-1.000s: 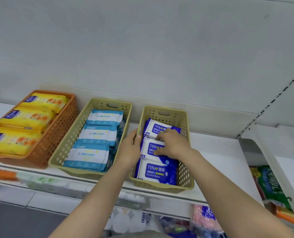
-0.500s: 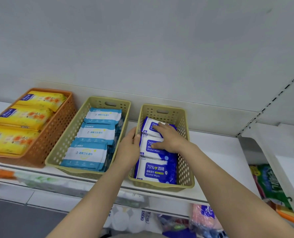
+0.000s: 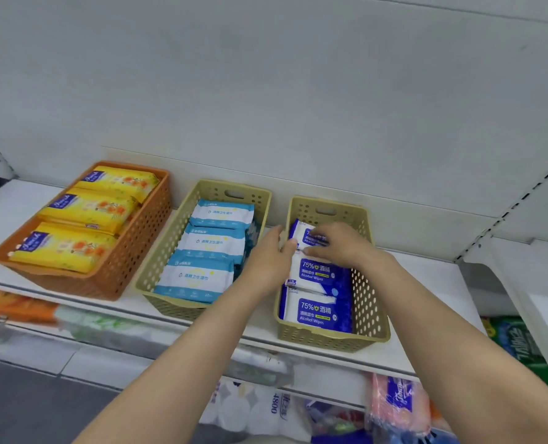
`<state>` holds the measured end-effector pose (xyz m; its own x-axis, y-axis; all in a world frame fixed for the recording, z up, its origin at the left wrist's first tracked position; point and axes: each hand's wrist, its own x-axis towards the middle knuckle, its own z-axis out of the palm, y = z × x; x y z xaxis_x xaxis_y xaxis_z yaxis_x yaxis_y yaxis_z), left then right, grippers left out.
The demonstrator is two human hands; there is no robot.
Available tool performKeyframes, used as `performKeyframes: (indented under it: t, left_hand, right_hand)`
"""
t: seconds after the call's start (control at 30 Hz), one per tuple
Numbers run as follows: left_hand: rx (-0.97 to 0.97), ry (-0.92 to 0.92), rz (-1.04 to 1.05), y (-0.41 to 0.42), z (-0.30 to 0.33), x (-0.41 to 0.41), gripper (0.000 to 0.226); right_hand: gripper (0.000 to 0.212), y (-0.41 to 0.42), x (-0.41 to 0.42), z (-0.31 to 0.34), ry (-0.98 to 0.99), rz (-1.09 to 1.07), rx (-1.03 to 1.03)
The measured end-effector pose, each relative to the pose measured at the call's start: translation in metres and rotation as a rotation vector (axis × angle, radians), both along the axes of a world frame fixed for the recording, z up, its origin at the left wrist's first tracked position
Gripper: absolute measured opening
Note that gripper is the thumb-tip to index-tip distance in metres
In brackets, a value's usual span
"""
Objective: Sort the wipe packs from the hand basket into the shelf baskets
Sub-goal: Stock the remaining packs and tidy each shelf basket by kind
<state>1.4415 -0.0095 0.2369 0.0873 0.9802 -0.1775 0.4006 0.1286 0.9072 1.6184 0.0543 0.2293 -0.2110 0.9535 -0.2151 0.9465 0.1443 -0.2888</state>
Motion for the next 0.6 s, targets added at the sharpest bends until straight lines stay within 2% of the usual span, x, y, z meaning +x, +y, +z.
performKeyframes:
  t: [0.07,0.17,0.3,0.47,0.6]
  left_hand:
    - [0.107,0.058,0.013,0.002,0.022,-0.023,0.052]
    - [0.261,0.181,0.049,0.003,0.054,-0.08,0.05]
    - [0.459,0.51,0.116,-0.014,0.073,-0.186,0.045]
    - [0.482,0.708,0.236,-0.081,0.054,-0.33,0.044]
    - [0.42,0.757,0.369,-0.153,0.024,-0.434,0.043]
  right_hand:
    - [0.044,0.002,-0.019,0.024,0.024,-0.021,0.131]
    - [0.044,0.0,-0.063,0.065,-0.029,0.019,0.28]
    - [0.038,-0.023,-0.146,0.102,0.005,0.147,0.438]
    - [0.037,-0.08,-0.273,0.101,0.125,0.301,0.516]
    - [0.038,-0.132,-0.374,0.06,0.216,0.397,0.458]
